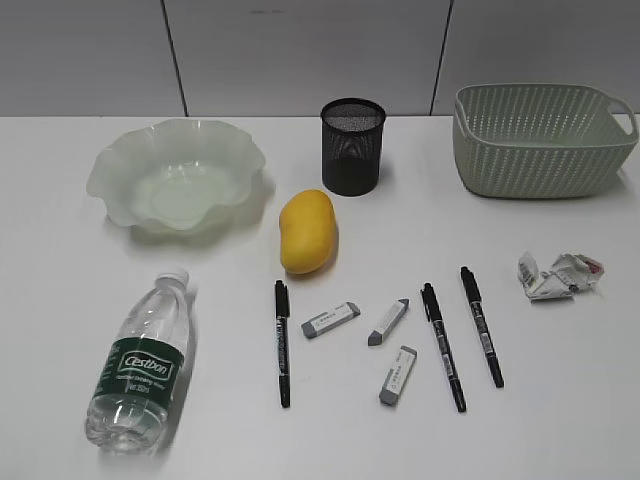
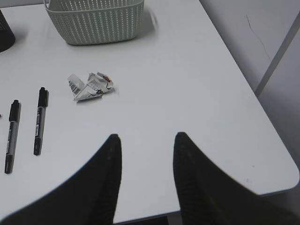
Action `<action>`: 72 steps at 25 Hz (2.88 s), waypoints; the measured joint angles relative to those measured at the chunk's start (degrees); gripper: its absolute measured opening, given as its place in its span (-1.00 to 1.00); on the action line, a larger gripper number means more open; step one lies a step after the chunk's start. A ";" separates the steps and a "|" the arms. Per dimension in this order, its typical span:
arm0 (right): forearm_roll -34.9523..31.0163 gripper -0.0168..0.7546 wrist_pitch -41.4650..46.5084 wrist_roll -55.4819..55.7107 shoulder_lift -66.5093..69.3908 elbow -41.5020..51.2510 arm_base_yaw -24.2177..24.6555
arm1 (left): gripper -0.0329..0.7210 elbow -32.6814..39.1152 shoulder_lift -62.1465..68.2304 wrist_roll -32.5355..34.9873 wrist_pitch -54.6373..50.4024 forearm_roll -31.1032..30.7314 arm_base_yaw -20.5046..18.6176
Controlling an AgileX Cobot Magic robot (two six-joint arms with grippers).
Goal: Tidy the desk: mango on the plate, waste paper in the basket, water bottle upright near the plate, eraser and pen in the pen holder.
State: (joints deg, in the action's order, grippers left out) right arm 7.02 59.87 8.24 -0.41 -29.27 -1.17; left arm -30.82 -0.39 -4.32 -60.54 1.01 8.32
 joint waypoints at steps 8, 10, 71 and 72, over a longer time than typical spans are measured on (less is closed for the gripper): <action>0.00 -0.16 0.00 0.00 0.00 0.00 0.00 | -0.31 0.00 0.00 0.00 0.00 0.00 0.00; 0.00 -0.16 0.00 0.00 0.00 0.00 0.00 | -0.31 0.00 0.00 0.00 0.00 0.00 0.00; -3.88 -0.16 0.00 0.00 0.00 0.00 0.00 | 0.90 -67.19 128.13 -29.39 16.89 -11.33 31.80; -3.88 -0.16 0.00 0.00 0.00 0.00 0.00 | 0.90 -67.55 128.70 -29.87 16.89 -11.48 31.80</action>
State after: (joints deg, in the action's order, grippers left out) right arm 3.14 59.87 8.24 -0.41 -29.27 -1.17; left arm -98.37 128.31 -34.19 -43.64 -10.47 40.12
